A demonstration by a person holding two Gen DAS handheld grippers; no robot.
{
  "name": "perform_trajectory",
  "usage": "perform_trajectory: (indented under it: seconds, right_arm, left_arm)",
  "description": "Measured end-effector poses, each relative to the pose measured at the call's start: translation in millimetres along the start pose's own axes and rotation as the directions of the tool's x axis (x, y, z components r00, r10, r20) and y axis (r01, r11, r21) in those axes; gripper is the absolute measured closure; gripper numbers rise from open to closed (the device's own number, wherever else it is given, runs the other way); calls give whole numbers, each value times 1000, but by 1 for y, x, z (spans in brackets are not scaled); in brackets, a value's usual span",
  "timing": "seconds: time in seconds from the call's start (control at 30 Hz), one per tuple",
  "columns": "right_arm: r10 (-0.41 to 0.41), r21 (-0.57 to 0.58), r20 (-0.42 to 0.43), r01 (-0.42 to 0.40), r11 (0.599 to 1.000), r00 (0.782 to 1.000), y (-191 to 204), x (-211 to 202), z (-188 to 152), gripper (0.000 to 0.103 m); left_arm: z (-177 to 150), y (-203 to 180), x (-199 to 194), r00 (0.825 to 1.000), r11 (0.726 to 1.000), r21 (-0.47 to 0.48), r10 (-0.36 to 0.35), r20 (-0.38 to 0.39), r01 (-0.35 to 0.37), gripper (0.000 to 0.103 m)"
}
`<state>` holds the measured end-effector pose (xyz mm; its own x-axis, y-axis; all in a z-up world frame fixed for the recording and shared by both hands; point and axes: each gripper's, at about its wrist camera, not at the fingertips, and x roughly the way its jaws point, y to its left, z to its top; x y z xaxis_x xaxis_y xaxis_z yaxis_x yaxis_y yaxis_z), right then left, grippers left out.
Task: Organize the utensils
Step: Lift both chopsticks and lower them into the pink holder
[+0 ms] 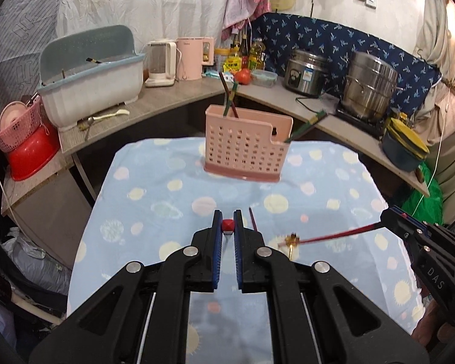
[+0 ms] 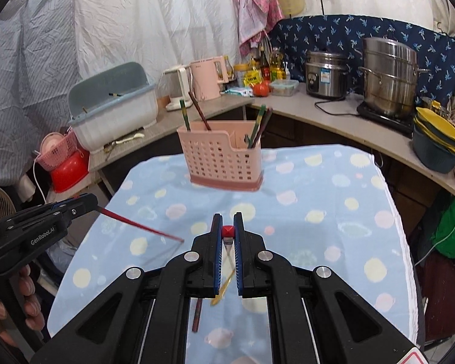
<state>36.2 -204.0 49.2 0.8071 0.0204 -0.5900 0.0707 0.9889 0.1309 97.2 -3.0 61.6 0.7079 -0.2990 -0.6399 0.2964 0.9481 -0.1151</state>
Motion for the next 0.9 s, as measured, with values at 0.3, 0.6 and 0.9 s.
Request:
perform_trajectory:
  seconds: [0.3,0.6,0.9]
  right_arm:
    - [8,-10,56,-8,1000,998,-1,4,50,96]
    - [51,-25,111,-49,998,992,5,8,104,96]
    - [44,-50,172,-36,998,984,12,22,172,96]
  left_arm:
    - [52,-1,-1,998,999,37,7,61,-9,96]
    - [111,-14,-3,992,998,66,-27,122,19,96]
    - [187,-35,6,979,997,80,-34,200,18,96]
